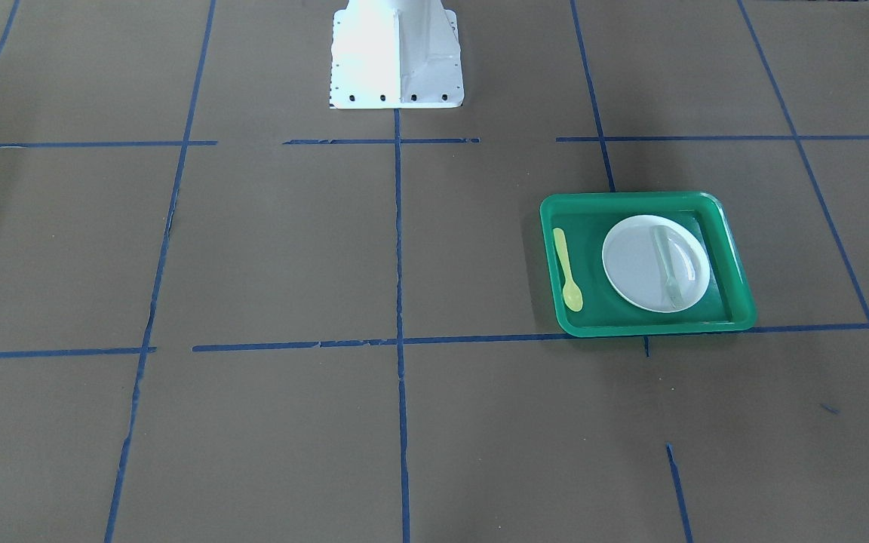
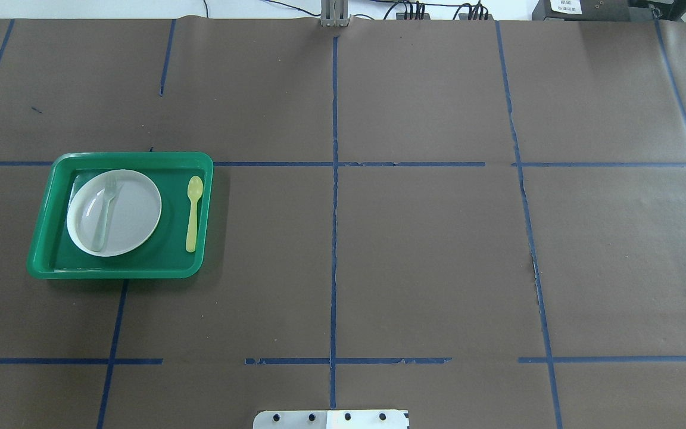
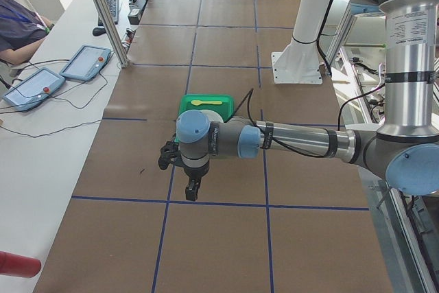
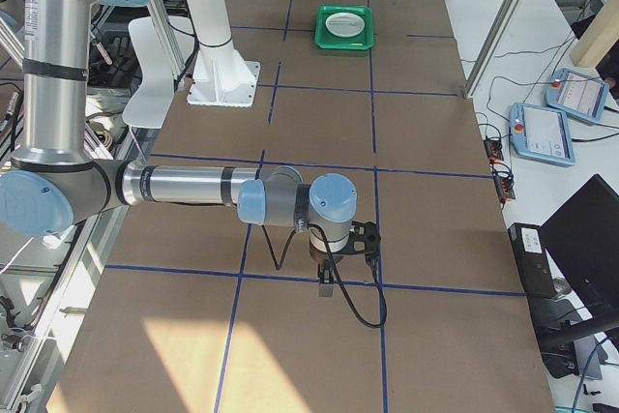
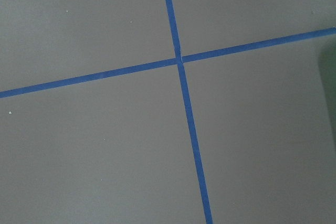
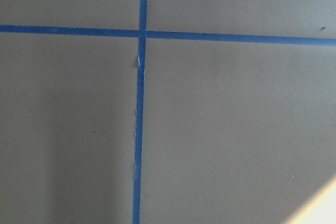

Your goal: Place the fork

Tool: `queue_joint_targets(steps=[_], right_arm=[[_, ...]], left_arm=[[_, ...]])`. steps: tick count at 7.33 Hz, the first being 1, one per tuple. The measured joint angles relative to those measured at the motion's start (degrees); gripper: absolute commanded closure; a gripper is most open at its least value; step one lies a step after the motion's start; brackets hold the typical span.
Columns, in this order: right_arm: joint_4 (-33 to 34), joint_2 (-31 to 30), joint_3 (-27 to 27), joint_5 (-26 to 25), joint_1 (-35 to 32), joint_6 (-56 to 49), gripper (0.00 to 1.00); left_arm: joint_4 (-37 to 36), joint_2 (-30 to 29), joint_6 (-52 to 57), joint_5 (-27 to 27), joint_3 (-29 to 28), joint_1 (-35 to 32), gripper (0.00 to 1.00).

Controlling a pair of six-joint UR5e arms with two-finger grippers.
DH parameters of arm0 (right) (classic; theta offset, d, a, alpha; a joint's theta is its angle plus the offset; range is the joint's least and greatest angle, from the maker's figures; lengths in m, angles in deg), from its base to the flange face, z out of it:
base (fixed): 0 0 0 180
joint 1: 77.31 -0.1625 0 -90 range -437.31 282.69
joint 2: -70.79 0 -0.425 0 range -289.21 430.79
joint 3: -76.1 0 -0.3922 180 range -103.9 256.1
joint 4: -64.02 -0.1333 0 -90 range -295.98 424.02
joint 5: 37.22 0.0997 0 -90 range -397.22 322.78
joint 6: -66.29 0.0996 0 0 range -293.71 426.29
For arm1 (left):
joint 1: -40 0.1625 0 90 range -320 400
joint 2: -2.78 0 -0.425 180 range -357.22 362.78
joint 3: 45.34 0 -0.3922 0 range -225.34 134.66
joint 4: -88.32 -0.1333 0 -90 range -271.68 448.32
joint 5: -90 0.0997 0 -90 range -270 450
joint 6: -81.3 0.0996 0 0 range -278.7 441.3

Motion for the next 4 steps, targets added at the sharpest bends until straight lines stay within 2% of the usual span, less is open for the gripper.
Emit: queue_joint_targets(steps=[4], right_arm=[[0.0,0.0,0.0,0.0,0.0,0.0,0.00]], left_arm=[[0.4,-0.4,-0.1,-0.1,0.0,0.3,0.00]])
